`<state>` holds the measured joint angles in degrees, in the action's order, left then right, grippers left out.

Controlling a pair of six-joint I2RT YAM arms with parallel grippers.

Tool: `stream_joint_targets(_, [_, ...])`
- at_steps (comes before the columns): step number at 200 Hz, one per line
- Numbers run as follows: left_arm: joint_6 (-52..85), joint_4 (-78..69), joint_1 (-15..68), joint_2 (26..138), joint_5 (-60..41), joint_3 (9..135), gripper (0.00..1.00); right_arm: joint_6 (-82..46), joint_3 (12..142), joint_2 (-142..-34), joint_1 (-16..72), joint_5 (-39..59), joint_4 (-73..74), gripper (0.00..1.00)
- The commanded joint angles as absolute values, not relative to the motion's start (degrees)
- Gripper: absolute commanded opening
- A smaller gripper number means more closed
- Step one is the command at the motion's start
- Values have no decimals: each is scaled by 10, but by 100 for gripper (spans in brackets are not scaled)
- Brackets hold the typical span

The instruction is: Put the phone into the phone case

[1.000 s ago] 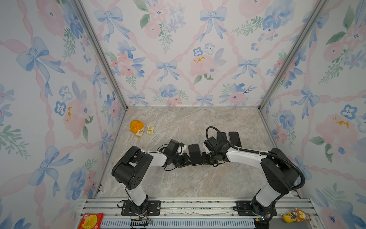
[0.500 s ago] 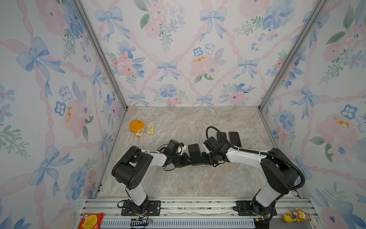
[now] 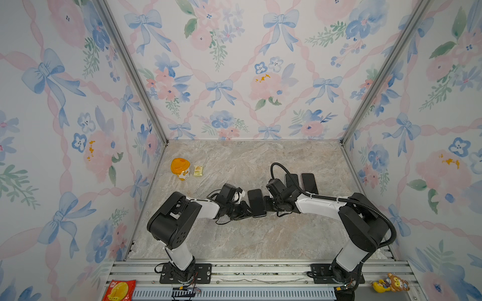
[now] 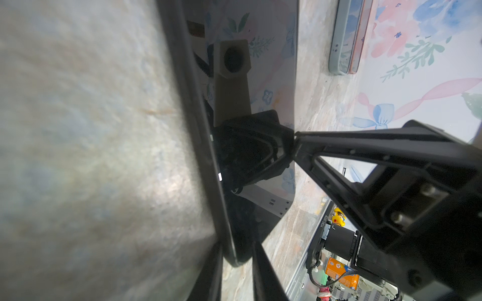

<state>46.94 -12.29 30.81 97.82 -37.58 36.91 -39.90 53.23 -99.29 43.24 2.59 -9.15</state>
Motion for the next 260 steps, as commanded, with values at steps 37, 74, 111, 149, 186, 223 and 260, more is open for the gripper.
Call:
stream_joint_targets(37, [429,-38,293,965,-321,359,29,-362,549,-952,428,60,-263,14])
stream_joint_targets(74, [375,75,280,942,-240,393,44,-289,568,-905,375,60,-287,17])
stream_joint_targets(111, [386,70,286,951,-283,413,46,-288,564,-922,370,114,-248,20])
stream_joint_targets(149, [411,15,288,970,-350,410,43,-309,554,-963,371,178,-190,20])
stream_joint_targets(186, [418,0,287,993,-359,414,39,-308,554,-990,373,192,-182,21])
stream_joint_targets(223, [421,-16,288,1013,-365,412,35,-309,549,-1005,377,205,-174,21])
stream_joint_targets(260, [429,-38,290,1027,-371,405,31,-310,541,-1012,395,211,-179,19])
